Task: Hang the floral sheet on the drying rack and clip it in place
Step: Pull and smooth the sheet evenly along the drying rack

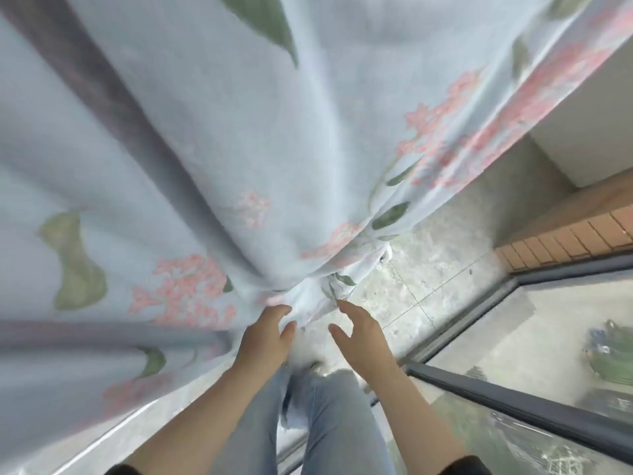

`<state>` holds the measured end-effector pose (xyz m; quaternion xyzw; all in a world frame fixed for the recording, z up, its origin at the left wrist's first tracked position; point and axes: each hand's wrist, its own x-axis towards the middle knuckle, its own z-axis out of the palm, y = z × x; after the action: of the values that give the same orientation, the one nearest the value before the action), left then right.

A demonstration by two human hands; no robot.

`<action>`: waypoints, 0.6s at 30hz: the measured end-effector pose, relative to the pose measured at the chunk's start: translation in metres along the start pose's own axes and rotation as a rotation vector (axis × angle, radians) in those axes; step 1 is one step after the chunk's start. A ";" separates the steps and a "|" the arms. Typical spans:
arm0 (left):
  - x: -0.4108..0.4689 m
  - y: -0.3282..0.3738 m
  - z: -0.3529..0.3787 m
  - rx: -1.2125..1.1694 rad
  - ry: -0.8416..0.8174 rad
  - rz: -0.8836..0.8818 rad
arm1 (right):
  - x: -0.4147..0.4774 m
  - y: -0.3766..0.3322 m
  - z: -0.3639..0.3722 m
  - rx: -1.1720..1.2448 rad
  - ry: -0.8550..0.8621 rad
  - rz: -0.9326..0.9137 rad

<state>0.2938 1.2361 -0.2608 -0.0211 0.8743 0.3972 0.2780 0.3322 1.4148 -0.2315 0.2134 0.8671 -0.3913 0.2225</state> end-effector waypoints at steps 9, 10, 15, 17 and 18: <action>-0.057 0.094 -0.009 0.070 -0.110 0.289 | -0.093 -0.005 -0.072 0.159 0.291 0.080; -0.058 0.104 -0.012 0.075 -0.112 0.323 | -0.097 -0.008 -0.077 0.179 0.311 0.093; -0.047 0.152 -0.033 0.096 -0.124 0.430 | -0.110 -0.029 -0.105 0.250 0.390 0.098; -0.041 0.177 -0.040 0.092 -0.152 0.490 | -0.114 -0.038 -0.123 0.254 0.449 0.096; -0.036 0.190 -0.041 0.072 -0.156 0.522 | -0.115 -0.041 -0.134 0.252 0.486 0.096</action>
<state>0.2560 1.3303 -0.0910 0.2454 0.8397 0.4246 0.2331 0.3741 1.4715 -0.0641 0.3677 0.8286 -0.4222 -0.0023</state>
